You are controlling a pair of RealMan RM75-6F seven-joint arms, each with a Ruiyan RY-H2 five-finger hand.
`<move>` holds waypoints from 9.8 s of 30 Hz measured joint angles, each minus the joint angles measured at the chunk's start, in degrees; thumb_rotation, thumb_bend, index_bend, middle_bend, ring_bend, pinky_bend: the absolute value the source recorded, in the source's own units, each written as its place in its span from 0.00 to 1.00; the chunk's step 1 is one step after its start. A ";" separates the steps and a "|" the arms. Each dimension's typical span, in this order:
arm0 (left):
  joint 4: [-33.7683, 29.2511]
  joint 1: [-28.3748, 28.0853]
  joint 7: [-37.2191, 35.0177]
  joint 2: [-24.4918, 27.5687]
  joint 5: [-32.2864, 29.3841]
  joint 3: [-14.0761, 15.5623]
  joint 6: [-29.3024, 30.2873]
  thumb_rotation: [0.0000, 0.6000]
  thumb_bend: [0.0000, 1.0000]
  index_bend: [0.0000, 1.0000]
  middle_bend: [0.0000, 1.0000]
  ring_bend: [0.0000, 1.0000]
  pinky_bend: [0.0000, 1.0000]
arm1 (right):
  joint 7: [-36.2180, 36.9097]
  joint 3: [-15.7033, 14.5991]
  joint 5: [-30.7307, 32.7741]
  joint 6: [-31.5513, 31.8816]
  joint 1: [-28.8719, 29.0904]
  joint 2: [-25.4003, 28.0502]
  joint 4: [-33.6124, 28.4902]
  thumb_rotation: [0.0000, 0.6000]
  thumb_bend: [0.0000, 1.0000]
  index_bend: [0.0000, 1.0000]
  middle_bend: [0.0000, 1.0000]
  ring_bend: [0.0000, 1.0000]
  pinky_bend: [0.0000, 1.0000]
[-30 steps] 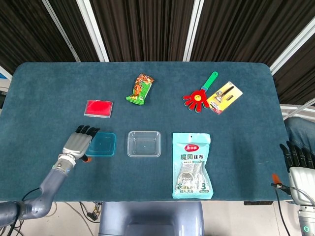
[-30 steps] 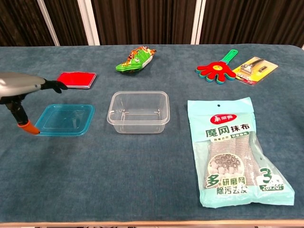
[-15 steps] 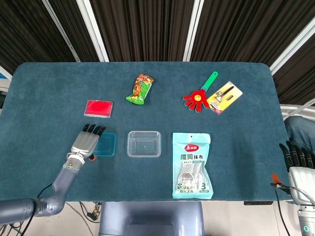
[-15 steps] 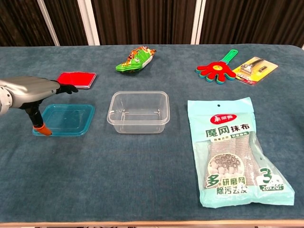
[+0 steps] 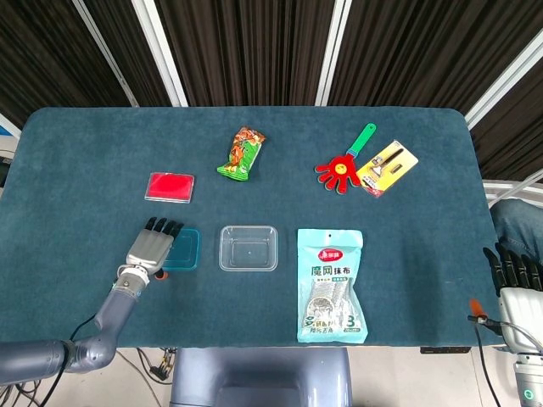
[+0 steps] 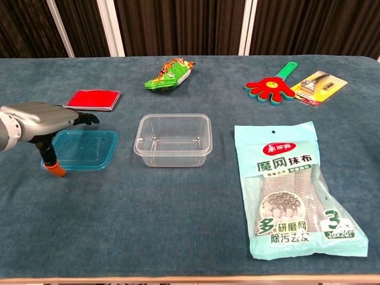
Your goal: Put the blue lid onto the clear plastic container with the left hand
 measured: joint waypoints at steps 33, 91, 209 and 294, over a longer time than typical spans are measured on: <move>1.26 -2.02 0.19 -0.59 -1.37 1.21 0.17 1.00 0.04 0.01 0.07 0.00 0.03 | -0.83 0.30 1.65 -0.52 -0.19 0.00 -0.76 1.00 0.34 0.00 0.01 0.00 0.00; 2.59 -1.88 -2.67 -1.05 0.36 1.52 0.22 1.00 0.13 0.06 0.35 0.03 0.03 | -1.07 0.82 2.58 -0.34 -0.33 -0.15 -1.18 1.00 0.34 0.00 0.01 0.00 0.00; -11.06 -25.77 11.35 -11.31 -26.38 -10.99 16.90 1.00 0.13 0.09 0.31 0.04 0.03 | 3.11 2.26 6.20 -1.86 -0.27 0.41 -2.43 1.00 0.34 0.00 0.01 0.00 0.00; -6.40 -23.48 20.38 -18.37 -22.83 -12.70 21.77 1.00 0.10 0.07 0.29 0.04 0.02 | 3.46 2.40 7.05 -2.20 -0.28 0.59 -2.73 1.00 0.34 0.00 0.01 0.00 0.00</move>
